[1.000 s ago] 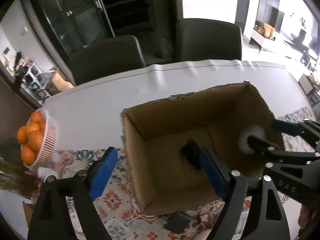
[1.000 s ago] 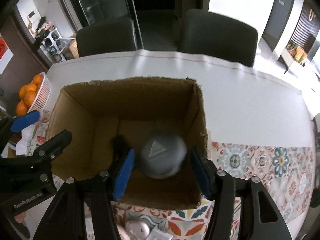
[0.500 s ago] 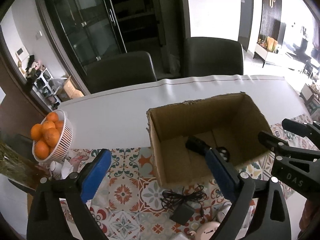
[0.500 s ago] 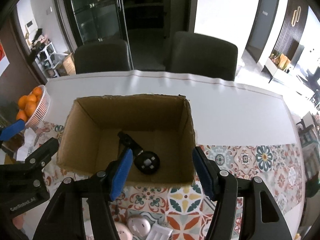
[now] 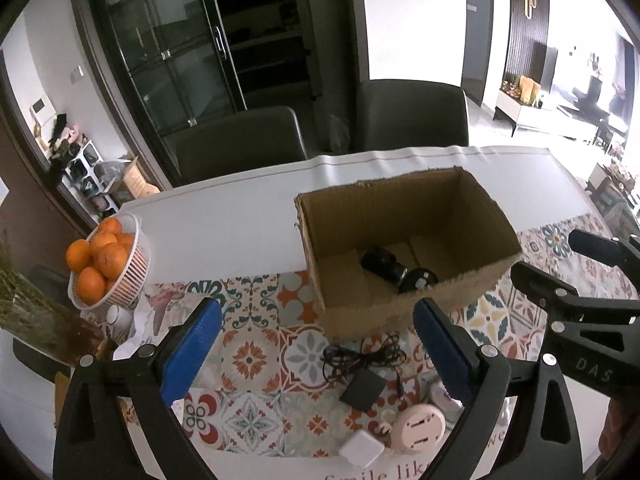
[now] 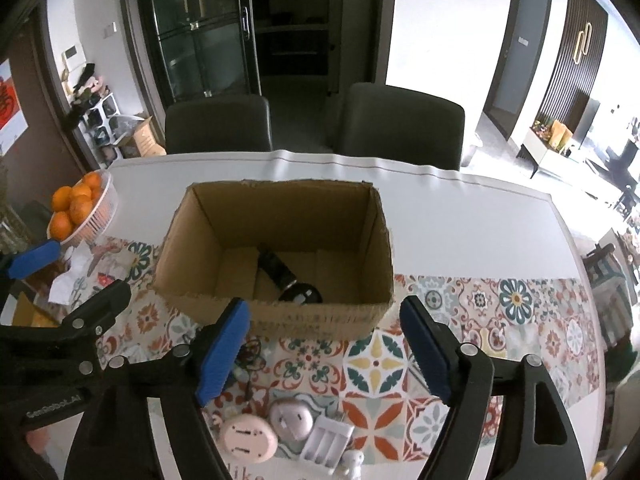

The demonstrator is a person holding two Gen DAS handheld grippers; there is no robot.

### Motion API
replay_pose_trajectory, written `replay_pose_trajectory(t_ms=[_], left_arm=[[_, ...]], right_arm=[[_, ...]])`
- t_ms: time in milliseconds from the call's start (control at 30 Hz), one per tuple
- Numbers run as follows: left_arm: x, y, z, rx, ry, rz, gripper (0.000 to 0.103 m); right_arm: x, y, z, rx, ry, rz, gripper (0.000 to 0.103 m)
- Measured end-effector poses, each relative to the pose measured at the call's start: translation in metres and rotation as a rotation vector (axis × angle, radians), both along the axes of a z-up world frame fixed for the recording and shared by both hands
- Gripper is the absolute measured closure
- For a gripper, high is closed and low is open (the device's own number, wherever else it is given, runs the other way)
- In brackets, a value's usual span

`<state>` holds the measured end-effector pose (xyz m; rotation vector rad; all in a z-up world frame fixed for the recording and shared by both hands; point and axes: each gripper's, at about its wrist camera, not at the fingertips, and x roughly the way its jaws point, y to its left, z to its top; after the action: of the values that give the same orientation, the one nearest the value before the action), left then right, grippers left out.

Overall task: Organize rigid objects
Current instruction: 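Withdraw both grippers from the box back toward the remaining items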

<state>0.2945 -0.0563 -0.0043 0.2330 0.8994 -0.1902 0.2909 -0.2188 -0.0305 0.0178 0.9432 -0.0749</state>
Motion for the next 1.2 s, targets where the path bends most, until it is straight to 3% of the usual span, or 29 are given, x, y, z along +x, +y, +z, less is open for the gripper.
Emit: replay_pose_trajectory(t_ms=[500,1200], left_arm=[[-0.048,0.035,-0.021,0.033,0.006,0.023,0.005],[-0.081,0.061,-0.084,0.064,0.142,0.02,0.005]], right_arm=[[-0.044,0.026,-0.026,0.04,0.035,0.003,0.024],[-0.07,0.055,-0.097,0.116,0.2,0.07,0.024]])
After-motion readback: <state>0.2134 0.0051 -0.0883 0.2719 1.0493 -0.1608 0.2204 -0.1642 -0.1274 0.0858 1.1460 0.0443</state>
